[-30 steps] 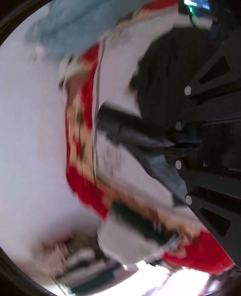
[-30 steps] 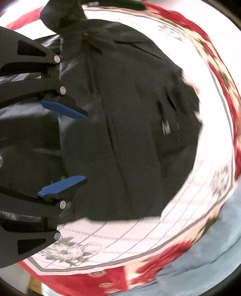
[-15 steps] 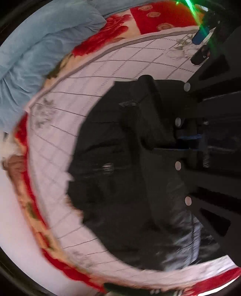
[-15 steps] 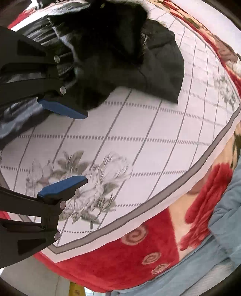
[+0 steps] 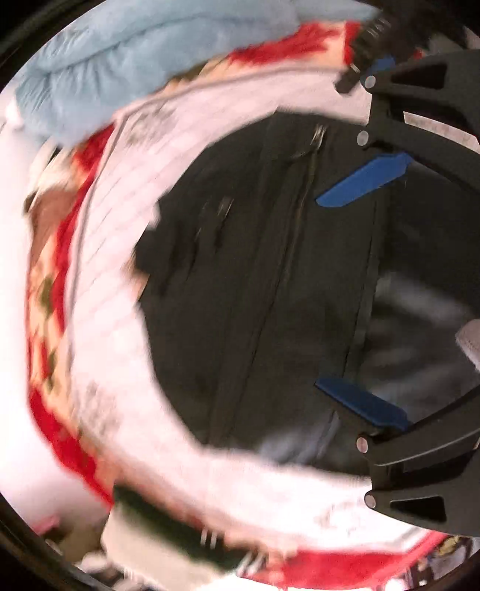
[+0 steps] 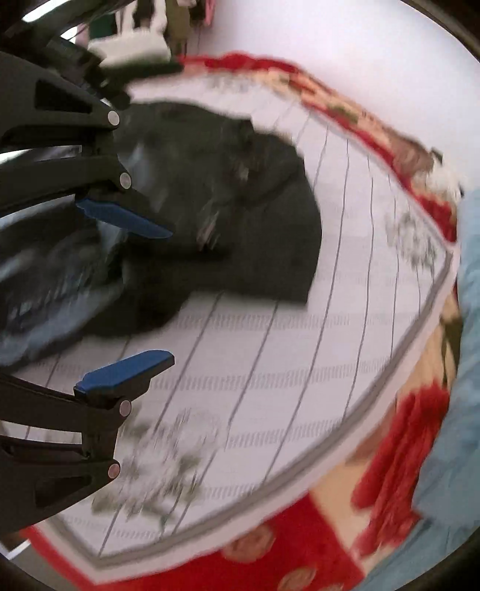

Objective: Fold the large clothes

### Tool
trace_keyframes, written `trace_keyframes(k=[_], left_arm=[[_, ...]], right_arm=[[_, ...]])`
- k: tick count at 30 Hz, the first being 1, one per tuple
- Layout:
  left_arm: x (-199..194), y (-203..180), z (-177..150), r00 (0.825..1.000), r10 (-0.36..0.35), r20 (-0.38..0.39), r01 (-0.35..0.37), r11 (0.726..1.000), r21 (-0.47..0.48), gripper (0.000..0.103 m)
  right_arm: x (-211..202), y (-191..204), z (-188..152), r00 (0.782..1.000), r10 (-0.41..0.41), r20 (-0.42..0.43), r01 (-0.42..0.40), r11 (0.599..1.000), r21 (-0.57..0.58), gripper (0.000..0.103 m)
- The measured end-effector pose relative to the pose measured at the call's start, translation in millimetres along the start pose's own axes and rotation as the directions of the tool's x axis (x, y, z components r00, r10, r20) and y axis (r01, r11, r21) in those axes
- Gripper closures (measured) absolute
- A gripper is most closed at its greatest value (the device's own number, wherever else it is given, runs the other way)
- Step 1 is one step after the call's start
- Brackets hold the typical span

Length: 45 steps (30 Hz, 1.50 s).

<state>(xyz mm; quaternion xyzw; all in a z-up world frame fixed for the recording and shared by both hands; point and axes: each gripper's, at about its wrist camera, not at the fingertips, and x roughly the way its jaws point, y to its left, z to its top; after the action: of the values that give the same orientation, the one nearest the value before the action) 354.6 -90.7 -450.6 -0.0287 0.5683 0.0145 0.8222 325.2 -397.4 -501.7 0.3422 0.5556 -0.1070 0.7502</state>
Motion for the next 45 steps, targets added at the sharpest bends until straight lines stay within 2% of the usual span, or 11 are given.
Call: trace_keyframes(k=[3, 7, 8, 10, 12, 17, 21, 26, 28, 40, 45], left_arm=[[-3, 24, -7, 0.992, 0.124, 0.032, -0.123, 0.992, -0.034, 0.009], [23, 45, -11, 0.974, 0.227, -0.015, -0.227, 0.971, -0.075, 0.009], [34, 48, -12, 0.968, 0.247, -0.041, -0.25, 0.964, -0.088, 0.009], [47, 54, -13, 0.959, 0.276, -0.071, -0.281, 0.955, -0.091, 0.009], [54, 55, -11, 0.946, 0.313, -0.09, -0.319, 0.945, -0.073, 0.009], [48, 59, 2, 0.952, 0.297, -0.073, -0.302, 0.951, -0.072, 0.009], [52, 56, 12, 0.955, 0.288, -0.07, -0.292, 0.955, -0.058, 0.009], [107, 61, 13, 0.932, 0.317, -0.173, -0.327, 0.944, -0.031, 0.009], [127, 67, 10, 0.931, 0.288, -0.224, -0.305, 0.951, -0.046, 0.008], [136, 78, 10, 0.944, 0.245, -0.223, -0.266, 0.962, -0.07, 0.001], [138, 84, 12, 0.946, 0.233, -0.224, -0.254, 0.965, -0.069, 0.001]], right_arm=[[20, 26, 6, 0.997, 0.06, -0.043, -0.061, 0.998, -0.017, 0.038], [74, 48, 6, 0.985, -0.061, -0.163, 0.052, 0.997, -0.055, 0.039], [86, 54, 5, 0.978, -0.107, -0.18, 0.092, 0.992, -0.089, 0.042], [90, 67, 1, 0.974, -0.178, -0.137, 0.151, 0.971, -0.186, 0.068], [83, 82, -5, 0.973, -0.225, -0.057, 0.201, 0.939, -0.28, 0.075], [39, 117, -26, 0.959, -0.227, 0.168, 0.277, 0.87, -0.409, 0.085], [19, 123, -14, 0.948, -0.205, 0.242, 0.286, 0.882, -0.375, 0.085], [68, 103, 11, 0.942, -0.313, 0.118, 0.334, 0.888, -0.315, 0.087], [87, 92, 14, 0.943, -0.326, 0.063, 0.33, 0.901, -0.28, 0.087], [109, 89, 12, 0.923, -0.384, 0.032, 0.377, 0.881, -0.286, 0.086], [110, 85, 21, 0.928, -0.371, 0.007, 0.36, 0.895, -0.264, 0.086]])
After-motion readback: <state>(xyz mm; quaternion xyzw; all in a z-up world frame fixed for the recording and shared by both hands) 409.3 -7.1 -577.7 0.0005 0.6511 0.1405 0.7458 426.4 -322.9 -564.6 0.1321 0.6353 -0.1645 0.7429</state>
